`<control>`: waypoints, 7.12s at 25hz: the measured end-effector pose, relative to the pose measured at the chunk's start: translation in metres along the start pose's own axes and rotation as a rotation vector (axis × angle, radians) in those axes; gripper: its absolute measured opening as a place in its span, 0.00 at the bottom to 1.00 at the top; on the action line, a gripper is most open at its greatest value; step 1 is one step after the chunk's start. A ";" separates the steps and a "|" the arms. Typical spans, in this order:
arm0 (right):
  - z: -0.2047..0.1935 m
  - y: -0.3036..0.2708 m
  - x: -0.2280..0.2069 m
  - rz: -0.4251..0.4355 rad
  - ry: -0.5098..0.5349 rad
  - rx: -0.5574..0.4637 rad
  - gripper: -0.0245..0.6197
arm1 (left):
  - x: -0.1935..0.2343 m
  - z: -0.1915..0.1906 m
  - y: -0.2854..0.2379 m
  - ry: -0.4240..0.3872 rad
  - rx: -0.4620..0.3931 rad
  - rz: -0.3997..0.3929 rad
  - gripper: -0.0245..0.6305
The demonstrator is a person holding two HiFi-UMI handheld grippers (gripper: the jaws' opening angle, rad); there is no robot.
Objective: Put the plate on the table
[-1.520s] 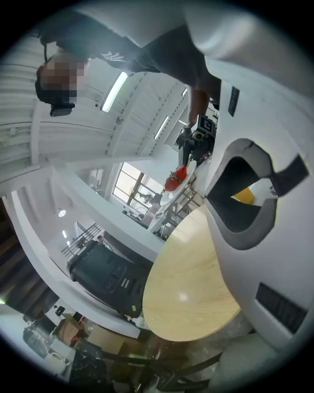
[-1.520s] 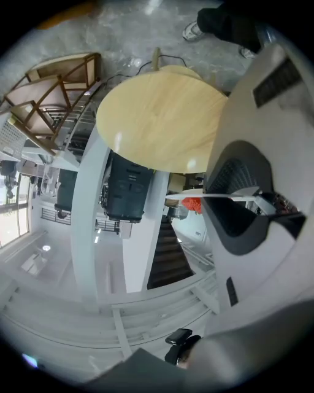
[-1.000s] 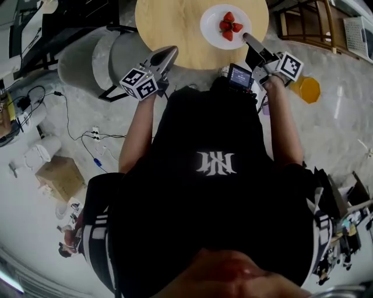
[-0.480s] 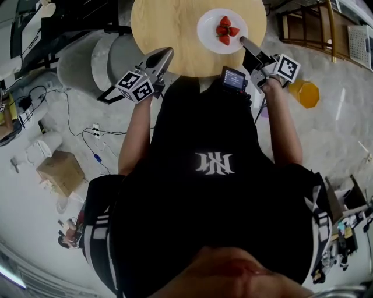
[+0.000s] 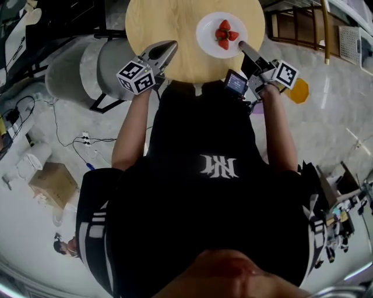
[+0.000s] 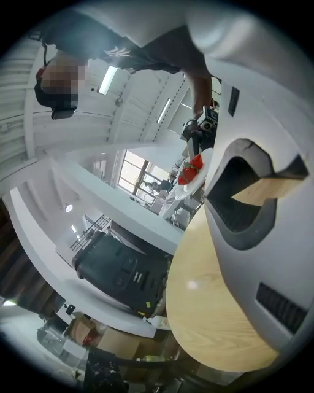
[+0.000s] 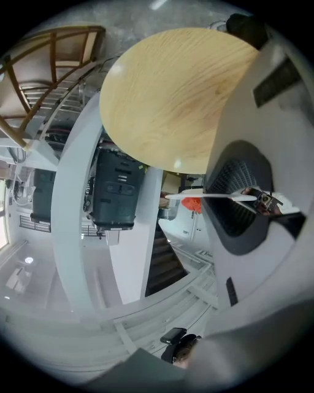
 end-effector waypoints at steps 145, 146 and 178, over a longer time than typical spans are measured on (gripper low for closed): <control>-0.116 -0.004 0.202 0.048 1.049 0.029 0.04 | -0.130 0.044 0.108 -0.200 -0.134 -0.228 0.05; -0.127 -0.005 0.202 0.029 1.054 0.016 0.04 | -0.134 0.040 0.118 -0.205 -0.142 -0.234 0.05; -0.310 0.141 0.171 0.011 1.141 0.086 0.04 | -0.261 -0.071 0.208 -0.280 0.000 -0.162 0.06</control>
Point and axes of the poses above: the fingertips, and each gripper's own axes: y backward along the fingers, x to its left, z out of its top, the point moved 4 cm from there along y, backward along the fingers, and after that the axes turned 10 degrees about x, right-handed, at the moved point
